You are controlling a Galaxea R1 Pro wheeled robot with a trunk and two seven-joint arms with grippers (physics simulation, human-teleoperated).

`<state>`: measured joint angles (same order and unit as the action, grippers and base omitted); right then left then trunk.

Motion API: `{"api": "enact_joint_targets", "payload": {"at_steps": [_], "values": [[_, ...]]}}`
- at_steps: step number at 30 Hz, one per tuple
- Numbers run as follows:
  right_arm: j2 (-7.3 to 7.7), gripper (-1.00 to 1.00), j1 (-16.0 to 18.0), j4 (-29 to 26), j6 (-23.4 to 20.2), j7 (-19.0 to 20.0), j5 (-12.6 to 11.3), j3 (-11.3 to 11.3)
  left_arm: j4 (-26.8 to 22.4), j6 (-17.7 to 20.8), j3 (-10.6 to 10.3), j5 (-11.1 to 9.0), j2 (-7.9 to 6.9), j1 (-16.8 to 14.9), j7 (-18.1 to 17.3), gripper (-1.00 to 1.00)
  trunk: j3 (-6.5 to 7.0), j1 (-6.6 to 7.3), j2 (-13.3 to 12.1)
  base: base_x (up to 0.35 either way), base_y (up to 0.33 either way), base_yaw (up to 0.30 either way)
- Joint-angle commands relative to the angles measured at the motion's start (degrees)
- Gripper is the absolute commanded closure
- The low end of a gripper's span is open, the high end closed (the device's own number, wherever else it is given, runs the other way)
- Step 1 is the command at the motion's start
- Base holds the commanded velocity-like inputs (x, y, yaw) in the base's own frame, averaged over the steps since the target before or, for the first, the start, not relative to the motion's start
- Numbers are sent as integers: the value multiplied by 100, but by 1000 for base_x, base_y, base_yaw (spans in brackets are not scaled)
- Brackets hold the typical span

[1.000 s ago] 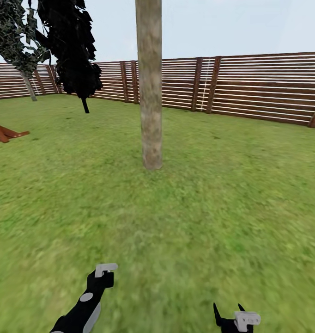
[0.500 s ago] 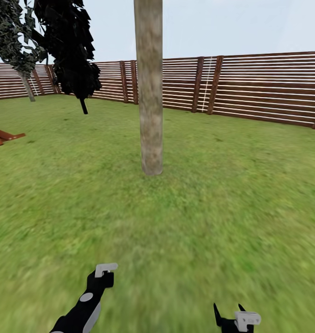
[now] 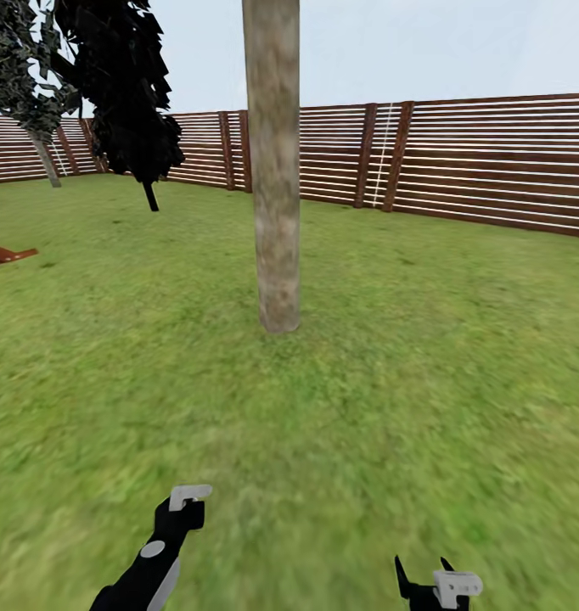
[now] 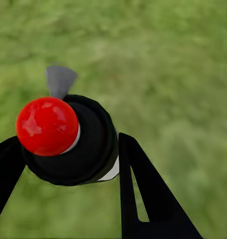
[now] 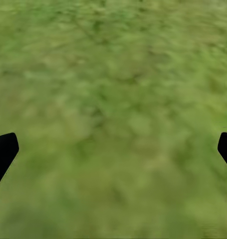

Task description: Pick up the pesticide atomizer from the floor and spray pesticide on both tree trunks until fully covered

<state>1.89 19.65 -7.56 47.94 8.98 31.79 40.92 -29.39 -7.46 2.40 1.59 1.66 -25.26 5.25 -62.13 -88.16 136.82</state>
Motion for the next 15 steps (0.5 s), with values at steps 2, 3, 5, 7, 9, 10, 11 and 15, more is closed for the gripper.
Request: {"api": "enact_joint_targets", "payload": {"at_steps": [2,3,5,7,9,10,11,15], "values": [[-5,-100,2,7,3,5,1,-4,-27,-8,-1,2,1,3,9,100,0,0,0,340,21,0],[-9,-100,1,8,4,10,6,-4,-49,4,-5,5,5,3,18,100,0,0,0,340,57,0],[-23,-100,-3,15,0,15,10,-12,-74,20,-9,1,19,4,20,100,0,0,0,340,73,0],[-27,-100,-1,14,-1,23,11,-12,-63,27,-11,1,45,4,24,100,0,0,0,340,79,0],[-23,-100,-1,11,3,20,11,-11,-62,26,-10,0,45,4,15,100,0,0,0,340,80,0],[-22,-100,1,10,4,17,11,-11,-62,25,-5,0,43,4,11,100,0,0,0,340,80,0],[-22,-100,3,10,4,17,10,-11,-60,25,-4,-1,39,4,7,100,0,0,0,340,80,0],[-22,-100,3,7,-3,24,4,-7,-60,14,-12,-1,59,4,3,100,0,0,0,340,75,0]]}}
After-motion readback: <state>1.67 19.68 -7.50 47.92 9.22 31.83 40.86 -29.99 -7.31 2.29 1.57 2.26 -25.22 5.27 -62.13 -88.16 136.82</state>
